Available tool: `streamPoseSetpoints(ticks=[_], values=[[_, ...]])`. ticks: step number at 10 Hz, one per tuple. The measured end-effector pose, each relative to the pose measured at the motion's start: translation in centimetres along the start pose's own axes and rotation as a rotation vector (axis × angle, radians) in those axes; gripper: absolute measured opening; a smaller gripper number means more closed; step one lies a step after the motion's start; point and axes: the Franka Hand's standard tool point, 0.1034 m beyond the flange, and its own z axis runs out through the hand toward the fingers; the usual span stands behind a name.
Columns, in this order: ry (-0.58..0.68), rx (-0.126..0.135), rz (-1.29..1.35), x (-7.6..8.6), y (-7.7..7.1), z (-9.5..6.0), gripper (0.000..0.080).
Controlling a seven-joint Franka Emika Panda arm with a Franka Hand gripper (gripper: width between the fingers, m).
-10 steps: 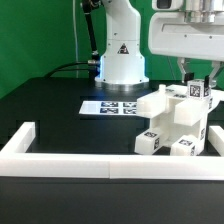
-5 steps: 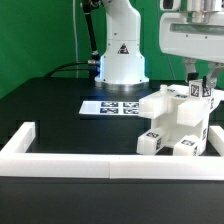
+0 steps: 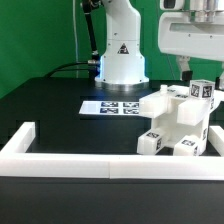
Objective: Assemble chair
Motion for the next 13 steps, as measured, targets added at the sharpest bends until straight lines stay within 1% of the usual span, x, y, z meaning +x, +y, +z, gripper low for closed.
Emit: streamPoseSetpoints(ticks=[3,4,6,9,11,13], values=[[0.006,0.007,-0.286,-0.31,-0.3,0.06,0.0649],[0.014,0.012,-0.323,-0.25,-0.39,0.1,0.0649],[0.024,0.014,-0.517,-0.11,-0.38,0.13,0.0649],[0.026,0.012,-0.698,0.0,-0.31,0.14,0.0649],[0.03,0.003,-0.892,0.18,-0.19,0.14,0.0649],[0.03,0.001,-0.99,0.32,-0.1,0.13,0.0649]])
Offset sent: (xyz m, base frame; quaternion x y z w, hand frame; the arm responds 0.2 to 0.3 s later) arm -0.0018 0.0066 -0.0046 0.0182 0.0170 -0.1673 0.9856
